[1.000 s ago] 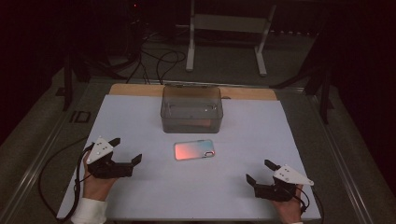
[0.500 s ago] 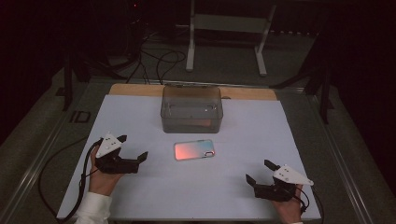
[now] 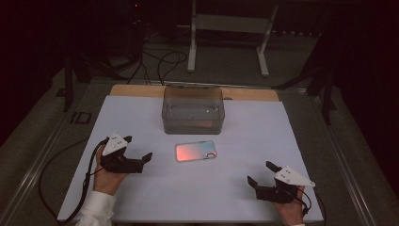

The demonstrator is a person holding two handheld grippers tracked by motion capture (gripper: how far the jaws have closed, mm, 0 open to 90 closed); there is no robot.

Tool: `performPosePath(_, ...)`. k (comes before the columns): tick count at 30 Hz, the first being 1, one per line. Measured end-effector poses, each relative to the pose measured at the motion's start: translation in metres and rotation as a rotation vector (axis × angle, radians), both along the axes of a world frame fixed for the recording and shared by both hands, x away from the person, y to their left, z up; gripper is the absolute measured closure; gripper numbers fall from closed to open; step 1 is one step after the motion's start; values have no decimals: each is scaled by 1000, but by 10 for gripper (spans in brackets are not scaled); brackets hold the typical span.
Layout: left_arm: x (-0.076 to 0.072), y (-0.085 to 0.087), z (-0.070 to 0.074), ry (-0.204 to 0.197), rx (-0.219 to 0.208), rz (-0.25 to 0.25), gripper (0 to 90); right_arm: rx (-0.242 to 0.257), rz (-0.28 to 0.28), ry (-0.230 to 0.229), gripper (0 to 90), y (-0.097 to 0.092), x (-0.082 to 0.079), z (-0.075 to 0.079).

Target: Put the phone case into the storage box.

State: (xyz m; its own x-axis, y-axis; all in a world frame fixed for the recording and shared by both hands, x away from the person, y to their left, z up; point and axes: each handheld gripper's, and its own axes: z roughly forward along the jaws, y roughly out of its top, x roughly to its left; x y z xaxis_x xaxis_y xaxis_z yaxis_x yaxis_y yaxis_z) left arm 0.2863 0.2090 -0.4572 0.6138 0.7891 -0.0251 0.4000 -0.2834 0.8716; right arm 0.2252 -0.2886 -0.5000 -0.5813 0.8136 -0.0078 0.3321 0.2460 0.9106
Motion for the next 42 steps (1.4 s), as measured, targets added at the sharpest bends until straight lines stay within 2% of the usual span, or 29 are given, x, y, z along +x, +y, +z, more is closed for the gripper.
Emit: performPosePath(42, 30, -38, -2, 86, 51, -10, 49, 1, -3, 3, 98, 0, 0, 0)
